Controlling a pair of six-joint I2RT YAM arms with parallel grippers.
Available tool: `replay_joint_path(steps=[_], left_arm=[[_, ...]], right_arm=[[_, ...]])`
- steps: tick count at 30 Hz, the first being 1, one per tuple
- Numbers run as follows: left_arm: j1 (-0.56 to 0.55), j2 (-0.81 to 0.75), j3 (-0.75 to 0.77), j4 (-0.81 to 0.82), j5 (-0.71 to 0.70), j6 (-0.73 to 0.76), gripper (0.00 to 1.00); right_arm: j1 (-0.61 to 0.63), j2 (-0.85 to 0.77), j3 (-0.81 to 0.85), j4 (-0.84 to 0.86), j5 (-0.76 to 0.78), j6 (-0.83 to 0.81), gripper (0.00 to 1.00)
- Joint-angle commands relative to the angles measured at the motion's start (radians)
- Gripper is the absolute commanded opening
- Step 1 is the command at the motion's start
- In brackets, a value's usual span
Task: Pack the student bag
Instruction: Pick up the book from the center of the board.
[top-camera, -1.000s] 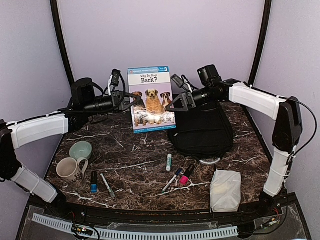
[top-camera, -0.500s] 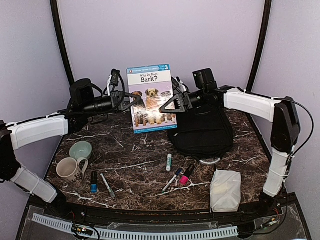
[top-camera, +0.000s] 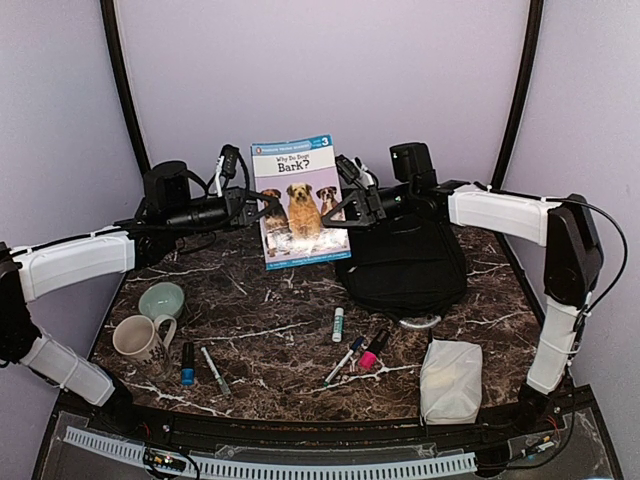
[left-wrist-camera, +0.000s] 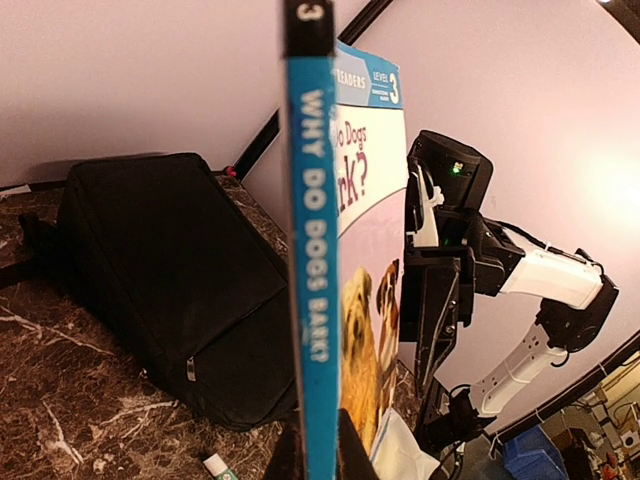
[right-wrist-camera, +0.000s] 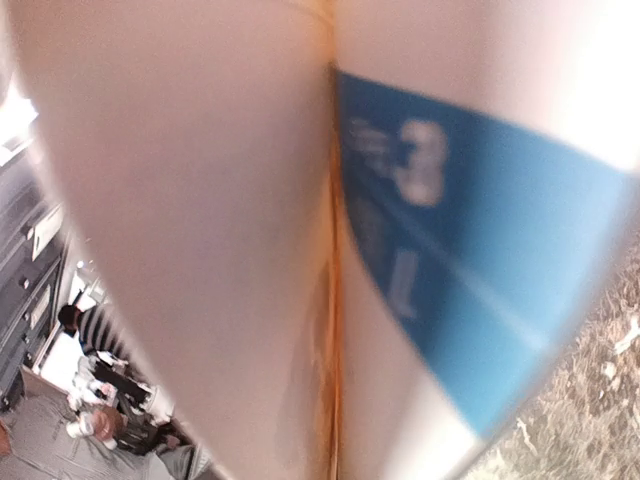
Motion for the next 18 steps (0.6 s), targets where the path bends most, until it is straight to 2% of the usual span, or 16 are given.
replay_joint_path(steps=[1, 11, 12, 16, 18], left_arm=[[-0.002, -0.047, 0.013, -0.006, -0.048, 0.037, 0.00], [-0.002, -0.031, 0.012, 0.005, -0.026, 0.032, 0.00], [-0.002, -0.028, 0.012, -0.005, -0.039, 0.037, 0.04], [-0.001, -0.022, 0.021, -0.092, -0.132, 0.100, 0.33], [-0.002, -0.013, 0.041, -0.160, -0.179, 0.147, 0.41]], right_arm=[[-0.008, -0.045, -0.012, 0.019, 0.012, -0.001, 0.29], [-0.024, -0.019, 0.035, -0.048, 0.100, -0.019, 0.01], [-0.029, -0.016, 0.042, -0.062, 0.111, -0.029, 0.00], [-0.082, -0.030, 0.076, -0.161, 0.158, -0.100, 0.00], [-0.130, -0.050, 0.089, -0.238, 0.201, -0.173, 0.00]])
